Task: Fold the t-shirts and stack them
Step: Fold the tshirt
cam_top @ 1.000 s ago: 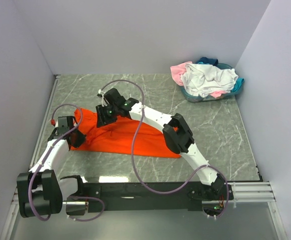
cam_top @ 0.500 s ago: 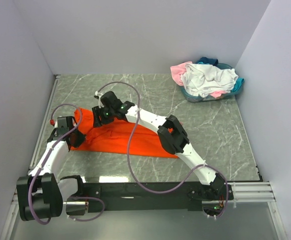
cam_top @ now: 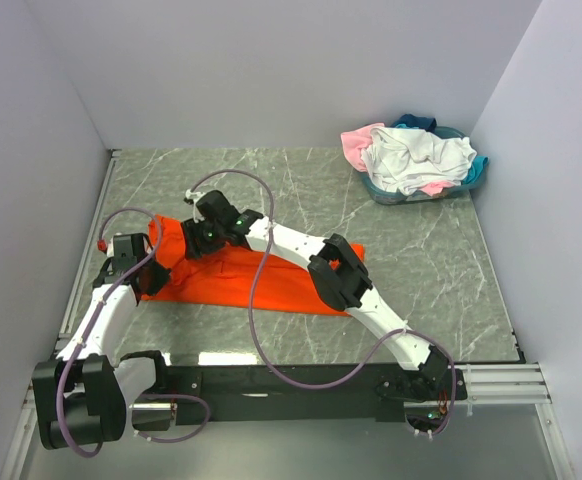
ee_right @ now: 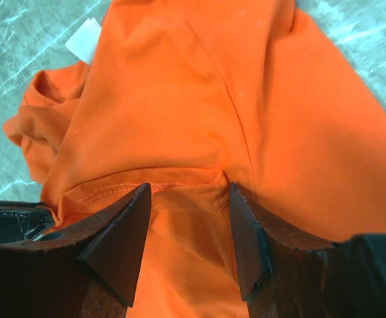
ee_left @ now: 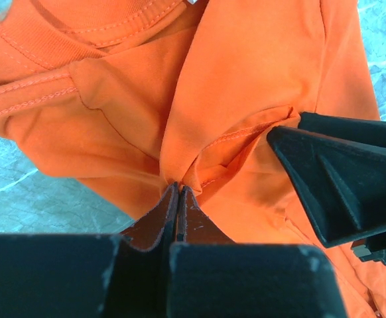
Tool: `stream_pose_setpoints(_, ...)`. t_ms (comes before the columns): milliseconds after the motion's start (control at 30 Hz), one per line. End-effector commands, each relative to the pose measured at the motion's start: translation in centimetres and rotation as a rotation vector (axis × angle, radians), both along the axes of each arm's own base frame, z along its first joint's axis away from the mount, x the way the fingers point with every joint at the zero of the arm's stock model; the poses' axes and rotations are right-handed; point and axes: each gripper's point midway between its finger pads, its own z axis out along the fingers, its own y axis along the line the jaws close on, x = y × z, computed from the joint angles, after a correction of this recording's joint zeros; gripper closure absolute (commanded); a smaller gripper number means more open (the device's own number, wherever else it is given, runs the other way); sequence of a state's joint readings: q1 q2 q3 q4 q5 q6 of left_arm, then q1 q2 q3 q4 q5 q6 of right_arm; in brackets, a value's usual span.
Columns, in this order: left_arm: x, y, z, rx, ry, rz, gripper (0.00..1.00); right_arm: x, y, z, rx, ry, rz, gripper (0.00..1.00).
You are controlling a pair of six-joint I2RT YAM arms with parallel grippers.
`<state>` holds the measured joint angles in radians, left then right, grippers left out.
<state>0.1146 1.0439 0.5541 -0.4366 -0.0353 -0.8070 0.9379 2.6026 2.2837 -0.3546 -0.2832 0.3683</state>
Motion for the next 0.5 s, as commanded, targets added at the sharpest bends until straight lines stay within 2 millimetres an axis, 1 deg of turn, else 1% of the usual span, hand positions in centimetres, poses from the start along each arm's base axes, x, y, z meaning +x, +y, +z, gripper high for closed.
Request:
stream_pose_setpoints(0, -0.19, 0.37, 0.35, 0.011, -0.011, 0.025, 1.0, 1.01, 1.54, 2.03, 0.048, -0.09, -0.006, 0.43)
stream_pose_setpoints(67, -0.18, 0.42, 0.26, 0.012, -0.008, 0.025, 1.0, 1.32, 1.53, 2.1, 0.048, -0.097, -0.015, 0.46)
stream_pose_setpoints(333, -0.22, 0.52, 0.2, 0.015, -0.005, 0.03, 1.0, 0.8, 1.58, 1.35, 0.043, -0.085, 0.011, 0.67)
stream_pose_setpoints(467, -0.22, 0.48, 0.2, 0.015, -0.005, 0.028, 1.0, 0.82, 1.55, 1.32, 0.044, -0.085, 0.015, 0.68)
